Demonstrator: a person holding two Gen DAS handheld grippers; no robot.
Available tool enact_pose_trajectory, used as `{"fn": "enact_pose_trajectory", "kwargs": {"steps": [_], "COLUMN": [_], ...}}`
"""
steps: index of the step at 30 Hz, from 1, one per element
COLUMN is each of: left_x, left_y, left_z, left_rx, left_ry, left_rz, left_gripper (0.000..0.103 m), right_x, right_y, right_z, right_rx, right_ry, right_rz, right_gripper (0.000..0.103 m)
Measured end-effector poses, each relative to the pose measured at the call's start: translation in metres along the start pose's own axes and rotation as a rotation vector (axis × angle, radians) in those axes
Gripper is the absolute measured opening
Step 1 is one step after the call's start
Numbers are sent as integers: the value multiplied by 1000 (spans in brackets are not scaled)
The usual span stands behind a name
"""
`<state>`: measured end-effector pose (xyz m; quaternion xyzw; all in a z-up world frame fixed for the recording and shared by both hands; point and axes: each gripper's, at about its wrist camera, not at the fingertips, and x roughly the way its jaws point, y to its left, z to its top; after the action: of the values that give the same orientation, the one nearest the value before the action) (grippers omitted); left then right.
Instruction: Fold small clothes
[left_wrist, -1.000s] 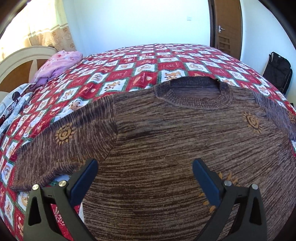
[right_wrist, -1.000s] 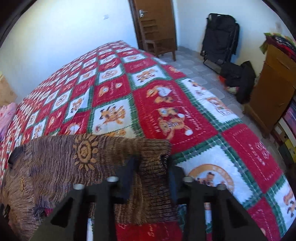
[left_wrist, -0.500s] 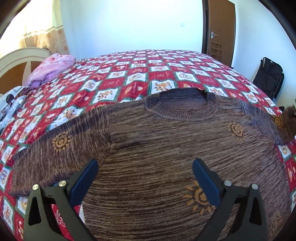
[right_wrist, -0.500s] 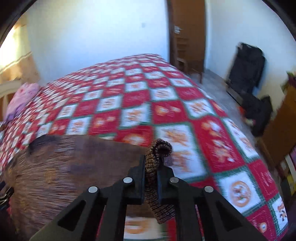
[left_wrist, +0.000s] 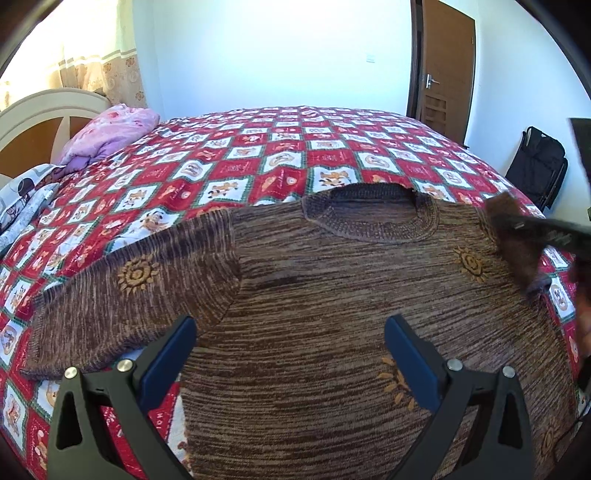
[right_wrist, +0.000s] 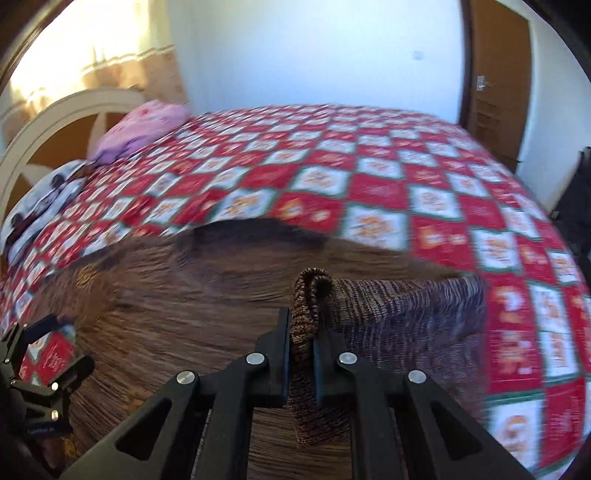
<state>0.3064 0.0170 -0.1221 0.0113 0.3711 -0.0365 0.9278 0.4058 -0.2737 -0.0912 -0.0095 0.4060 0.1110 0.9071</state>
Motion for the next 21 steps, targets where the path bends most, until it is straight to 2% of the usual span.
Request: {"fn": "enact_pose_trajectory", "kwargs": {"steps": [2, 4, 5, 6, 8, 10, 12, 17, 21], "left_x": [-3, -4, -5, -5, -6, -7, -7, 6, 27], "left_y": [0, 0, -1, -3, -8, -17, -31, -67, -96], "left_z": [0, 0, 1, 1, 2, 4, 8, 20, 27], "left_rx": [6, 16, 22, 29, 50, 75, 103, 141, 179], "left_ry": [-4, -3, -2, 1, 3, 5, 7, 48, 75], "left_rz": [4, 2, -1, -3, -12, -31, -63, -128, -156], "left_gripper": [103, 103, 103, 103, 103, 103, 96, 95, 79], "right_x": [14, 25, 28, 27, 13, -2, -24, -67, -77], "right_y": [13, 16, 16, 13, 0, -15, -40, -103, -125], "right_z": [-5, -11, -14, -18, -28, -34, -44, -72, -89], "right_rx": [6, 18, 22, 33, 61, 67, 104, 195, 207], "right_ry": [19, 59, 76, 93, 73, 58, 13, -82, -121], "right_rz": [66, 111, 128, 149, 171, 153, 123, -48, -121], "right_gripper": [10, 24, 55, 78, 78, 78, 78, 78, 78]}}
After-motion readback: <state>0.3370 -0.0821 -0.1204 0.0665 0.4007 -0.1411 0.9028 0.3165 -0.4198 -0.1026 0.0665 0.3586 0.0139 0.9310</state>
